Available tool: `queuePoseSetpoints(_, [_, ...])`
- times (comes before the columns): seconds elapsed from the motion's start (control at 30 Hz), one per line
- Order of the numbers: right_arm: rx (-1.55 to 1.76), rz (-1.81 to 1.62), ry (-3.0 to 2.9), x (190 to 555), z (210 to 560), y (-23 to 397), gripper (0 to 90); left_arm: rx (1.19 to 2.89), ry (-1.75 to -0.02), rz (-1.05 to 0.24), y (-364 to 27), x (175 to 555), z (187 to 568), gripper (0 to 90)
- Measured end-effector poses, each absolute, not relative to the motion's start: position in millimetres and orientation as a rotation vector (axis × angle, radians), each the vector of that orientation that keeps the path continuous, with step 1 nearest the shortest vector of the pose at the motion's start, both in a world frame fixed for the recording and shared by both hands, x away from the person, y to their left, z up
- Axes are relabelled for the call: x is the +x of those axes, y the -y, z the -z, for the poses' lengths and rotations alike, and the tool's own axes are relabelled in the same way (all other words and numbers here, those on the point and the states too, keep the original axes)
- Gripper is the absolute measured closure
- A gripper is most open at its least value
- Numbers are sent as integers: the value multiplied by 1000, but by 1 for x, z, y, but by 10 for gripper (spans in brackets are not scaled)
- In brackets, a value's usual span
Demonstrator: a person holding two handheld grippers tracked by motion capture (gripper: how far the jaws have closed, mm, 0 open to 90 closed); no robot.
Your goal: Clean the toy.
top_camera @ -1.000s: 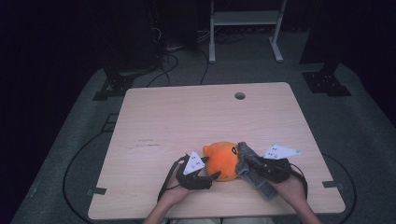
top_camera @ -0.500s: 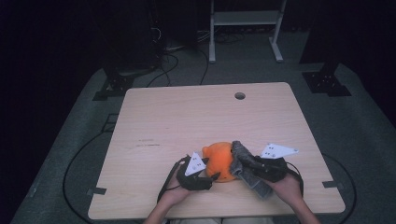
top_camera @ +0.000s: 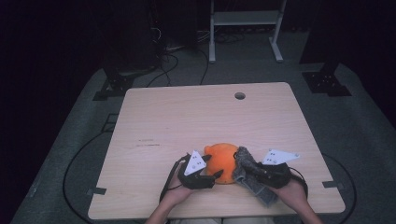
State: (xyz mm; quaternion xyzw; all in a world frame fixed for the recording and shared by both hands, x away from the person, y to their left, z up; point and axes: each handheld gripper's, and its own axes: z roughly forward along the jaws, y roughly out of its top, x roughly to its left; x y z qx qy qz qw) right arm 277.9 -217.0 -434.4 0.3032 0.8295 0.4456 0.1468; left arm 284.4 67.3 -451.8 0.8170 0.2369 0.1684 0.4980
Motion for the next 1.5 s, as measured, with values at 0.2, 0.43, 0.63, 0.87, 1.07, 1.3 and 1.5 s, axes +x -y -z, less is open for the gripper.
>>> queuePoseSetpoints(0.2, [901, -1340, -2340, 290, 420, 212, 748, 2015, -524, -390, -69, 283, 448, 336])
queuePoseSetpoints(0.43, [848, -1308, -2379, 275, 431, 213, 749, 1950, -522, -429, -67, 286, 441, 248])
queuePoseSetpoints(0.63, [878, -1263, -2400, 278, 434, 224, 750, 1997, -534, -429, -67, 283, 445, 315])
queuePoseSetpoints(0.87, [905, -1363, -2373, 283, 420, 223, 750, 2014, -507, -432, -66, 282, 447, 335])
queuePoseSetpoints(1.07, [919, -1394, -2400, 292, 425, 219, 749, 2011, -520, -411, -70, 284, 449, 335])
queuePoseSetpoints(1.3, [1014, -1338, -2400, 291, 431, 243, 750, 2011, -519, -422, -69, 283, 449, 334])
queuePoseSetpoints(1.5, [900, -1386, -2416, 295, 417, 213, 749, 2019, -496, -436, -66, 281, 449, 334])
